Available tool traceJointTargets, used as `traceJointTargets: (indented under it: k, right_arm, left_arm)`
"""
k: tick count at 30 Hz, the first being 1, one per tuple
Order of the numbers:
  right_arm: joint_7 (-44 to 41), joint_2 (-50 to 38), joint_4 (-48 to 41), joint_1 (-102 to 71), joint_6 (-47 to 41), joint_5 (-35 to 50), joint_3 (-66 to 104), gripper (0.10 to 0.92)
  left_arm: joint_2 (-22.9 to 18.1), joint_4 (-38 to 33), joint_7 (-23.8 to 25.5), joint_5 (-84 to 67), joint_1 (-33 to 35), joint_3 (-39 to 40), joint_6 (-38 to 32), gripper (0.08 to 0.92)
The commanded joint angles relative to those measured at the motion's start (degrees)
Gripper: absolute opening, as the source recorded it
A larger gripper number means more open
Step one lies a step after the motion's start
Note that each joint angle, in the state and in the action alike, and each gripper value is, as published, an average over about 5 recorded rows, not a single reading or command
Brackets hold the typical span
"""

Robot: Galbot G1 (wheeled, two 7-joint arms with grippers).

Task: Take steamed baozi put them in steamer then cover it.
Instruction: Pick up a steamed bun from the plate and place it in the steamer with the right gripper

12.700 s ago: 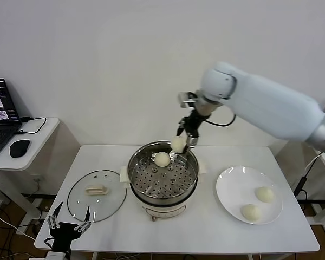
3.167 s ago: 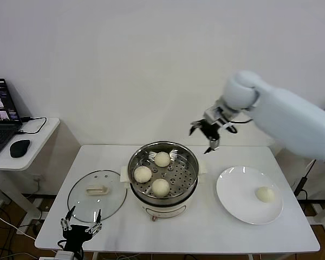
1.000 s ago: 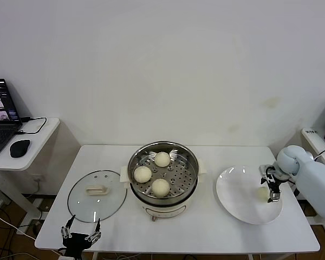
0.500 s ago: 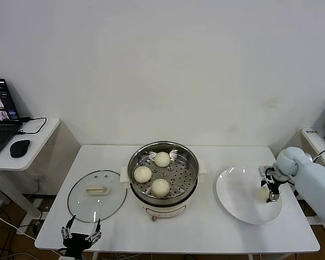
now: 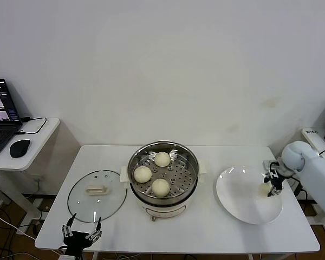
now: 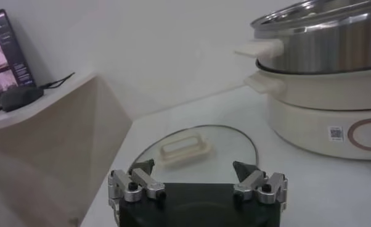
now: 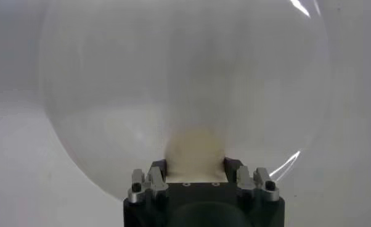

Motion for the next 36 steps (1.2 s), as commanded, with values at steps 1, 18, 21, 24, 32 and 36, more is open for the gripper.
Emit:
traceJointTargets:
  k: [1, 18, 21, 24, 32, 36]
  right_arm:
    - [-2.66, -4.00, 6.32, 15.46, -4.70, 13.92, -11.43, 0.577]
    - [-5.76, 8.61, 11.19, 48.24, -15.06, 36.21, -37.38, 0.577]
    - [-5.76, 11.63, 11.43, 51.42, -16.42, 38.70, -40.69, 0.577]
    - [-5.70, 14.71, 10.76, 53.10, -17.42, 40.58, -42.90, 0.577]
    - [-5.13, 23.22, 8.69, 52.75, -20.58, 44.29, -45.48, 0.577]
    - [-4.76, 26.45, 7.74, 51.92, -21.87, 45.92, -46.65, 0.577]
  left_arm:
    - [0.02, -1.17, -0.24, 0.97, -0.18, -0.25, 0.35, 0.823]
    - [0.18, -4.77, -0.55, 1.71, -0.08, -0.63, 0.89, 0.823]
    - [0.39, -5.60, -0.36, 1.84, -0.09, -1.12, 0.99, 0.823]
    - [0.67, -5.72, -0.28, 1.72, -0.28, -1.39, 1.05, 0.823]
    - [0.33, -5.83, -0.47, 1.47, -0.72, -1.38, 1.01, 0.823]
    - [0.24, -5.77, -0.43, 1.22, -1.16, -1.48, 1.07, 0.823]
